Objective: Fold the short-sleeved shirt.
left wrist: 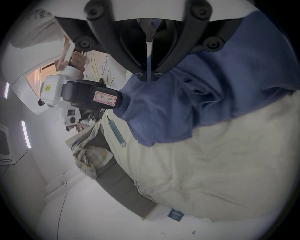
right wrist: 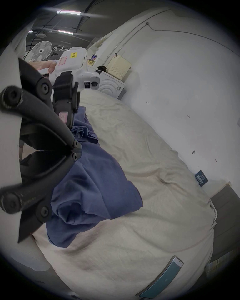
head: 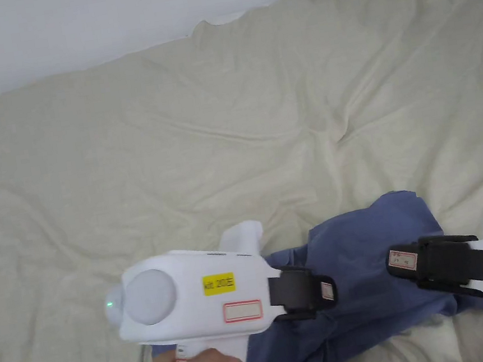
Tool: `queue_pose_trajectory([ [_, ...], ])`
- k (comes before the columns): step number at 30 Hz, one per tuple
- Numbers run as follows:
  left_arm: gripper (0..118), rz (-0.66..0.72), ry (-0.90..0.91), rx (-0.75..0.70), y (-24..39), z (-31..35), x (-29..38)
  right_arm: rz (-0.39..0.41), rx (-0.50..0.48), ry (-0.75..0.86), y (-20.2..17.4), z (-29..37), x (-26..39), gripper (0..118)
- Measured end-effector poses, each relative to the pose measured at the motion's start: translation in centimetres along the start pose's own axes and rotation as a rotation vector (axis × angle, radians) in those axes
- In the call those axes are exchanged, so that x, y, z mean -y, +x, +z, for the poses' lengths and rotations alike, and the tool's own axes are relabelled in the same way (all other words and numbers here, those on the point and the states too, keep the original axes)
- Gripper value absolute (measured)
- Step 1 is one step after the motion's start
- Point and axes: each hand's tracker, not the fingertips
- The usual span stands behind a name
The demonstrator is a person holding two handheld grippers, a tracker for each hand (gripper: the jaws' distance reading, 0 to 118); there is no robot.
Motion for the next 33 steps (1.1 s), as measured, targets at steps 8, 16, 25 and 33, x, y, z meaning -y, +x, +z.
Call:
queue_pose_trajectory([
  [8,6,0.192,0.252,-0.1,-7.2,13.6,3.9,0.05,-0.027,-0.011,-1.9,-1.2,0.3,0],
  [16,73,0.303,0.294,0.018,-12.0,16.3,8.3,0.041,-0.045,-0.036,-3.1,-2.8,1.1,0],
  [25,111,0.394,0.163,0.018,-13.3,10.4,6.5,0.078,-0.092,-0.062,-5.4,-3.2,1.1,0],
  [33,81,0.418,0.117,0.101,-14.4,8.3,4.3,0.095,-0.105,-0.057,-6.1,-3.6,0.8,0],
])
